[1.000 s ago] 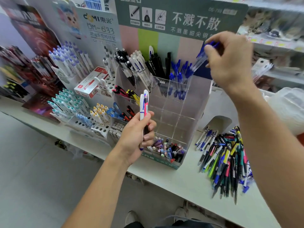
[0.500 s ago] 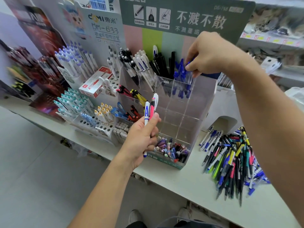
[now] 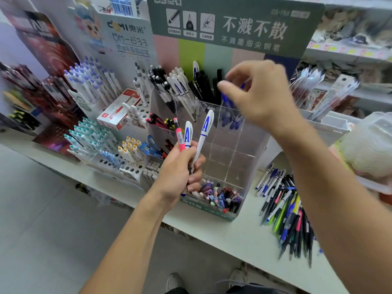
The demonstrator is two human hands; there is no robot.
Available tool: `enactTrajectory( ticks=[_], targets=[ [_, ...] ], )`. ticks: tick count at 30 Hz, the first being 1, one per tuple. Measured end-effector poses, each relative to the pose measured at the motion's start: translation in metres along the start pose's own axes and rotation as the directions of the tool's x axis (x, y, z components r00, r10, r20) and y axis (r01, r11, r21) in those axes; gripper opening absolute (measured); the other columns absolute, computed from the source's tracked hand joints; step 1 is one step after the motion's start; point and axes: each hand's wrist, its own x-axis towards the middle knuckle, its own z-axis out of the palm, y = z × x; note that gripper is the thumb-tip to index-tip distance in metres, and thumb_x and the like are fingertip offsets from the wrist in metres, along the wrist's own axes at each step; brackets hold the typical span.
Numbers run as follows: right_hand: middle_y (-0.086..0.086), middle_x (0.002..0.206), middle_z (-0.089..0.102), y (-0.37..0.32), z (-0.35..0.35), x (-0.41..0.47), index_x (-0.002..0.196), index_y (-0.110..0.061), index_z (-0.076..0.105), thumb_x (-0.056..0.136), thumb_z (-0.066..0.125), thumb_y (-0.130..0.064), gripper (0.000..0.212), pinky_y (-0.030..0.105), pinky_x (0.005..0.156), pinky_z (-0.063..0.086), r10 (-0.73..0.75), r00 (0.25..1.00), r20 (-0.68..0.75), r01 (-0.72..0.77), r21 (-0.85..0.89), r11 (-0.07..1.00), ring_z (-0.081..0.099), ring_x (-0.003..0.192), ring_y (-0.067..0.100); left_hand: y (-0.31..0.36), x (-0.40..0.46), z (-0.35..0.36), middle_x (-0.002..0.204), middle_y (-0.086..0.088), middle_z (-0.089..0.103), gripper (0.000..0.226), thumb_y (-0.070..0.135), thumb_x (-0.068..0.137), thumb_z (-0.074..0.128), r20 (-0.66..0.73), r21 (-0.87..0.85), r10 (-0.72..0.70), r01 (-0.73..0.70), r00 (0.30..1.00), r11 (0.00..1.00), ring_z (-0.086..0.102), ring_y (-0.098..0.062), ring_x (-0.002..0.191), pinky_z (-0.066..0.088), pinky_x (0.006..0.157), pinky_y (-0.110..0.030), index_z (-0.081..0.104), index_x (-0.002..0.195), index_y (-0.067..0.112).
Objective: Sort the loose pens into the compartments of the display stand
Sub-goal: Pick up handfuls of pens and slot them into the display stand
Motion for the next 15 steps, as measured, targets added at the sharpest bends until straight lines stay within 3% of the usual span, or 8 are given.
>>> enactTrajectory(
  ticks=[3,4,8,12,15],
  targets=[
    [-0.011,0.073,0.062,-0.026,0.023,-0.029,0.103,-0.017,0.074,0.1,0.059,-0.041,0.029,0.026,0.061,0.046,0.013,0.926,0.378,-0.091,0.188,0.978,0.055,0.062,0.003,0.006,0.002,-0.001,0.067,-0.002,0.037,0.017,0.016,0.101,0.028,0.118,-0.072,-0.027,0.036,0.993,0.997,0.025,-0.01,0.04,0.025,0.035,-0.016,0.045,0.099,0.015],
    [-0.011,0.073,0.06,-0.025,0.03,-0.034,0.108,-0.014,0.072,0.102,0.057,-0.035,0.027,0.025,0.06,0.043,0.026,0.898,0.439,-0.151,0.252,0.956,0.054,0.061,0.003,0.007,0.001,-0.002,0.067,-0.002,0.035,0.018,0.018,0.098,0.028,0.168,-0.071,-0.054,0.066,0.984,0.995,0.025,-0.009,0.04,0.025,0.035,-0.015,0.044,0.1,0.013],
    [0.0,0.065,0.057,-0.008,0.037,-0.037,0.107,-0.002,0.071,0.099,0.063,-0.012,0.016,0.02,0.047,0.039,0.086,0.832,0.547,-0.436,0.551,0.711,0.046,0.052,0.008,0.012,0.0,-0.008,0.069,-0.005,0.039,0.022,0.027,0.083,0.037,0.284,-0.095,-0.146,0.18,0.948,0.979,0.024,-0.007,0.039,0.019,0.035,-0.013,0.045,0.094,0.009],
    [0.0,0.067,0.064,-0.001,0.038,-0.033,0.104,0.006,0.071,0.091,0.071,-0.01,0.02,0.016,0.048,0.043,0.094,0.728,0.679,-0.59,0.551,0.59,0.052,0.055,0.006,0.014,0.005,-0.009,0.07,-0.007,0.045,0.026,0.027,0.092,0.034,0.257,-0.05,-0.203,0.223,0.945,0.974,0.026,-0.009,0.04,0.022,0.035,-0.015,0.051,0.096,0.008],
    [0.004,0.065,0.063,0.002,0.03,-0.026,0.098,0.007,0.07,0.092,0.07,-0.008,0.016,0.017,0.048,0.045,0.124,0.81,0.574,-0.509,0.581,0.635,0.053,0.053,0.007,0.016,0.012,-0.003,0.07,-0.005,0.045,0.035,0.027,0.104,0.034,0.159,0.02,-0.089,0.087,0.983,0.996,0.033,-0.013,0.046,0.032,0.039,-0.023,0.061,0.091,0.01]
  ],
)
